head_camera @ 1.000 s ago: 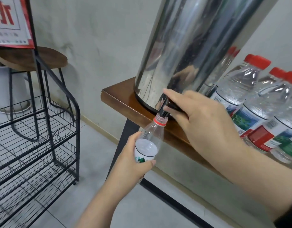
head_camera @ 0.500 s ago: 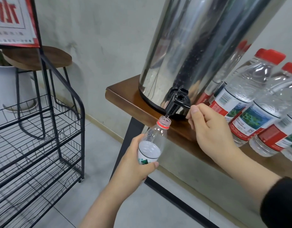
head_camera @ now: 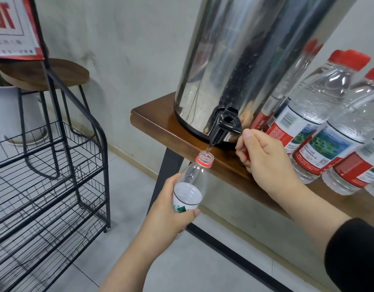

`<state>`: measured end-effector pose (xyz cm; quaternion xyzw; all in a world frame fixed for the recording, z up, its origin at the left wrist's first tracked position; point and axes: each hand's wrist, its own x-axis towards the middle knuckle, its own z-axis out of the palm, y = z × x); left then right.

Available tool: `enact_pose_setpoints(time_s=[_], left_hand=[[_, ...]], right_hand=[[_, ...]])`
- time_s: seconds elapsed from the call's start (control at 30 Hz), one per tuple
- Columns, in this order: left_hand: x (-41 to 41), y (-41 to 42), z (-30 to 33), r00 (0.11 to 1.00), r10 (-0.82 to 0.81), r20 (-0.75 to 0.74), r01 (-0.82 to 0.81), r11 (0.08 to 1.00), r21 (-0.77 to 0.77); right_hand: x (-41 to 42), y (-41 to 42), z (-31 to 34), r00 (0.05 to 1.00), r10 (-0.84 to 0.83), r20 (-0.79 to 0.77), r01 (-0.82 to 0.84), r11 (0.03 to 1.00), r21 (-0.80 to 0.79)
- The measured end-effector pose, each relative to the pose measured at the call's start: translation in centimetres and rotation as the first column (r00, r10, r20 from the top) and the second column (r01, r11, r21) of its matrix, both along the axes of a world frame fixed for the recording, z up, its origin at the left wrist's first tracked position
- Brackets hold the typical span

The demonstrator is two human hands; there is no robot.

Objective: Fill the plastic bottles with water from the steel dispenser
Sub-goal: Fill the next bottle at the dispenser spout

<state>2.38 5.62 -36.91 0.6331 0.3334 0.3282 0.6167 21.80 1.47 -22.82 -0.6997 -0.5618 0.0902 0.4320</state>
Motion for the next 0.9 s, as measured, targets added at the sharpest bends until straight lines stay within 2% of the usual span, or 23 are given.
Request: enact_pose_setpoints(time_s=[0.9], left_hand=[[-0.40, 0.68, -0.57, 1.000, -0.015, 0.003, 0.015, 1.000, 0.011]], right_hand=[[-0.15, 0.11, 0.02, 1.000, -0.020, 0.017, 0.020, 0.999, -0.024]])
